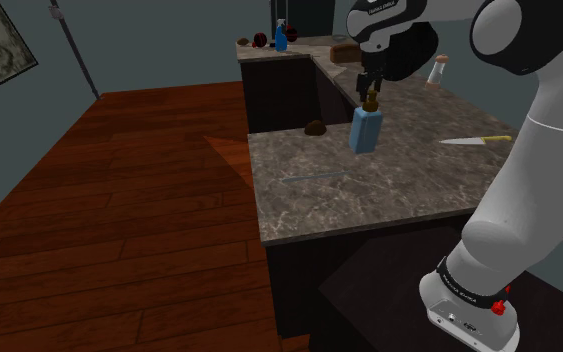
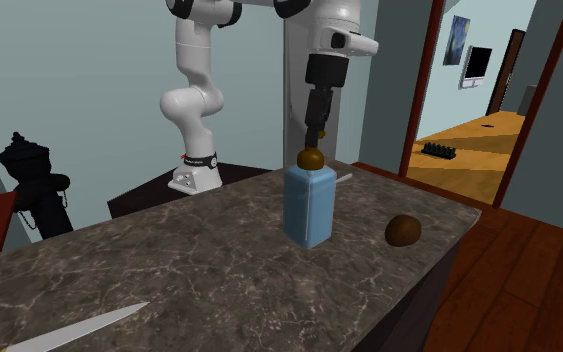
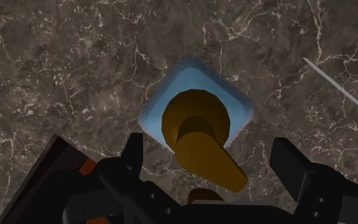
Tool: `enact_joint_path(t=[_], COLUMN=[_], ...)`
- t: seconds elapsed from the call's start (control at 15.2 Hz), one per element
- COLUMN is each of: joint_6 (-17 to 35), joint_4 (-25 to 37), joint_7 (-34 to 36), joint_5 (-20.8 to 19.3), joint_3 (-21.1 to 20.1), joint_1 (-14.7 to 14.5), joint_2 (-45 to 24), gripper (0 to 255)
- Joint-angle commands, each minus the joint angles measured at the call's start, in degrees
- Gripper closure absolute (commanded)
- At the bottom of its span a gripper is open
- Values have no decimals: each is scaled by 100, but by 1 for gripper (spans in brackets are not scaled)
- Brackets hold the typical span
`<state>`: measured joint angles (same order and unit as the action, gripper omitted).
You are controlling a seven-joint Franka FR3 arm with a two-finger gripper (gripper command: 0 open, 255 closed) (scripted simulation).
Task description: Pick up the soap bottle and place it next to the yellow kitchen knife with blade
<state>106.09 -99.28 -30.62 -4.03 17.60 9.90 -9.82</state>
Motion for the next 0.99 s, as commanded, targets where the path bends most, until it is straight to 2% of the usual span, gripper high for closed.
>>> enact_joint_path(t=[0.0, 0.59, 0.92], joint_6=[0, 1, -370], joint_4=[0, 0, 332], joint_7=[0, 0, -28], joint_5=[0, 0, -6], joint_3=[0, 0, 3], joint_1=[0, 0, -1], joint_2=[0, 0, 41], gripper=[255, 255, 255])
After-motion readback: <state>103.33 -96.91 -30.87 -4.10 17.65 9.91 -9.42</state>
